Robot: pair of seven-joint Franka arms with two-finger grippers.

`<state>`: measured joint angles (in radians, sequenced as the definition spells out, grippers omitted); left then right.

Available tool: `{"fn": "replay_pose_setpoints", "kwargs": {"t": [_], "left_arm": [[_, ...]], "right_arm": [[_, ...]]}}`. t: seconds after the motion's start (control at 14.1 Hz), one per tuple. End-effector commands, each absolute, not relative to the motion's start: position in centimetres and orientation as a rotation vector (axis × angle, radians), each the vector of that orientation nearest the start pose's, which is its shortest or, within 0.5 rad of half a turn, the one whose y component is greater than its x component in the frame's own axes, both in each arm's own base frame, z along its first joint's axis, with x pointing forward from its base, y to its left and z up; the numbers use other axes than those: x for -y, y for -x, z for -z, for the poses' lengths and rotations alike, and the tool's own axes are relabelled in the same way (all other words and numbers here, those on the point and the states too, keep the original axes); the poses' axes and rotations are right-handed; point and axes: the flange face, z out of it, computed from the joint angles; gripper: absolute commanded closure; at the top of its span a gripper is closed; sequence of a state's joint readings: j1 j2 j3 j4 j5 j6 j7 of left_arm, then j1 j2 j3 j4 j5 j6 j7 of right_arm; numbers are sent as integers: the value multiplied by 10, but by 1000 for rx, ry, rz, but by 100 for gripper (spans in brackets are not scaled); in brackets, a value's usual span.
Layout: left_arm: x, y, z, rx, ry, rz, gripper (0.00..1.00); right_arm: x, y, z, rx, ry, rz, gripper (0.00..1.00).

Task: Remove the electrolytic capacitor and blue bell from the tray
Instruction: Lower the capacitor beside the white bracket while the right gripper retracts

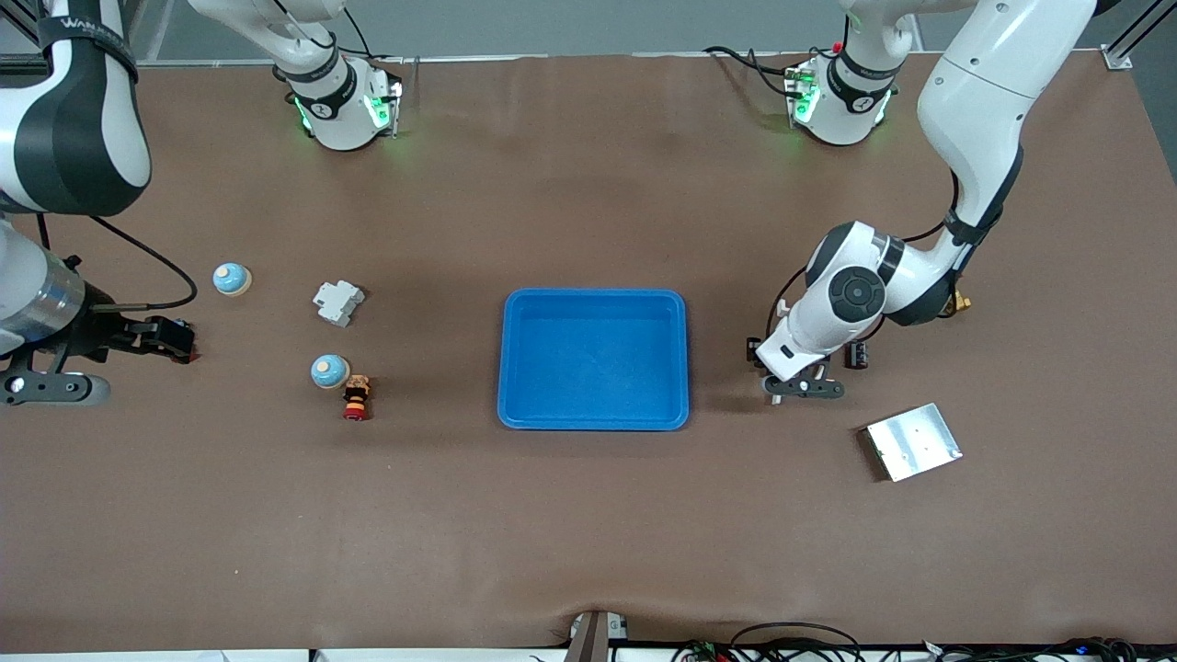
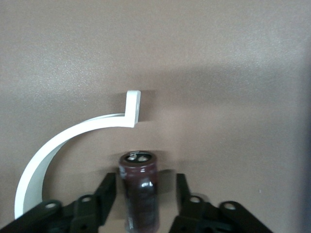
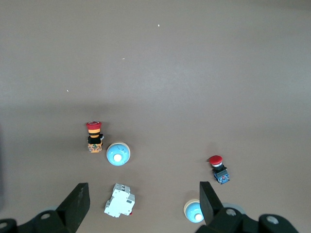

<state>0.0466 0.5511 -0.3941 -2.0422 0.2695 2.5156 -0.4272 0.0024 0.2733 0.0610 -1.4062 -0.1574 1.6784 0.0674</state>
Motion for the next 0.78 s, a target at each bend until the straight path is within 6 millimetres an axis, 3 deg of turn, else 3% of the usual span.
{"fn": "replay_pose_setpoints", "kwargs": {"t": [0.0,0.14,0.5,0.71], "left_arm": [[201,-560,-187,-149,3174,-26,9],[202,-560,-189,-147,3176,-22,0],[201,-565,-203,-149,3160,-17,0],[193,-574,-239,-133,3112,-55,0]], "right_arm": [[-20,-631,-572,16,3260,21,0],[-9,-621,-581,-39,3187,-19,0],[9,-611,-593,-29,3147,-22,0],[14,-605,-606,-57,3092,13,0]]}}
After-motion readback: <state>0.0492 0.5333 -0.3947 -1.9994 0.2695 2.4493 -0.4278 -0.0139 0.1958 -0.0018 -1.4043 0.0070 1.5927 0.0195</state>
